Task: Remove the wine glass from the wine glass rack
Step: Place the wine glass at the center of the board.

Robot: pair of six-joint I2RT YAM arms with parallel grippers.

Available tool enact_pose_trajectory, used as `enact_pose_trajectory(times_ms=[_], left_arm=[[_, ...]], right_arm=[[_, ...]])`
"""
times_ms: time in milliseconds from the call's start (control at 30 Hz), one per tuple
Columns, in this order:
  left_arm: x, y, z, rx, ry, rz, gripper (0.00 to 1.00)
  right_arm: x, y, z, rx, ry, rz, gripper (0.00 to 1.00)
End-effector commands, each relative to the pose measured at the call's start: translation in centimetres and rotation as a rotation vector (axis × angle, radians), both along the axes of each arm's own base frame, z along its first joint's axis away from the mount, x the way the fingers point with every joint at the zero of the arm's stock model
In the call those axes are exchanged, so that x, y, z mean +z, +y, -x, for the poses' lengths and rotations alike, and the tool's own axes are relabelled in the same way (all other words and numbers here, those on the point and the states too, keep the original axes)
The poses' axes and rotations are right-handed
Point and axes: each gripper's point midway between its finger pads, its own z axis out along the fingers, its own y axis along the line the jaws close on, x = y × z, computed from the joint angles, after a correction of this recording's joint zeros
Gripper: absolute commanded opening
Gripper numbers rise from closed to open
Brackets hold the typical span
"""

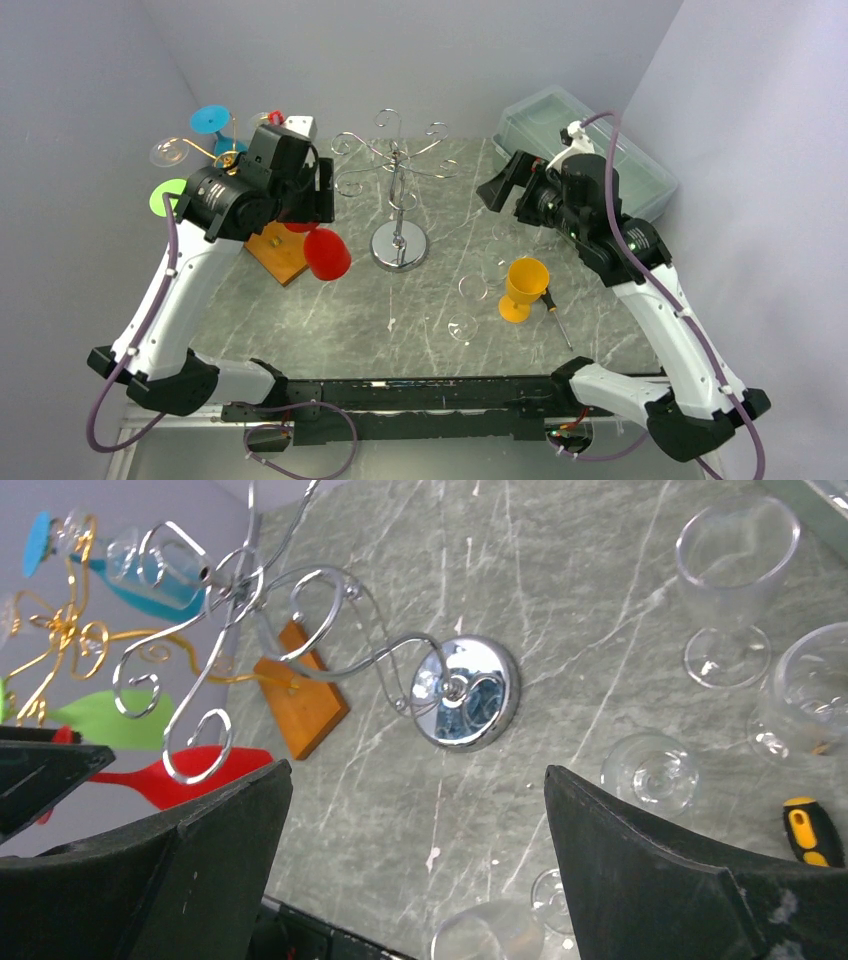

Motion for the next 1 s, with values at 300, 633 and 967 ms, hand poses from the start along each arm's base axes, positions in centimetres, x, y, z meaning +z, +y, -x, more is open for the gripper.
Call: enact_pose_trajectory(times_ms=[300,633,967], left_arm=[[1.3,-4.7,5.4,-0.110,0.041,0.430,0.43],[5.2,-7.0,6.9,-0.120,-0.033,0.756,0.43],[9.0,-7.2,6.6,-0.097,-0.134,0.918,0.43]], right_arm=[[-1.0,7.4,7.5,0.250,0.032,-0.177,1.00],[-0.2,13.3,11.2,0.430,0.060,-0.347,1.00],[3.8,12.5,11.9,0.444,-0.050,-0.500,0.99]])
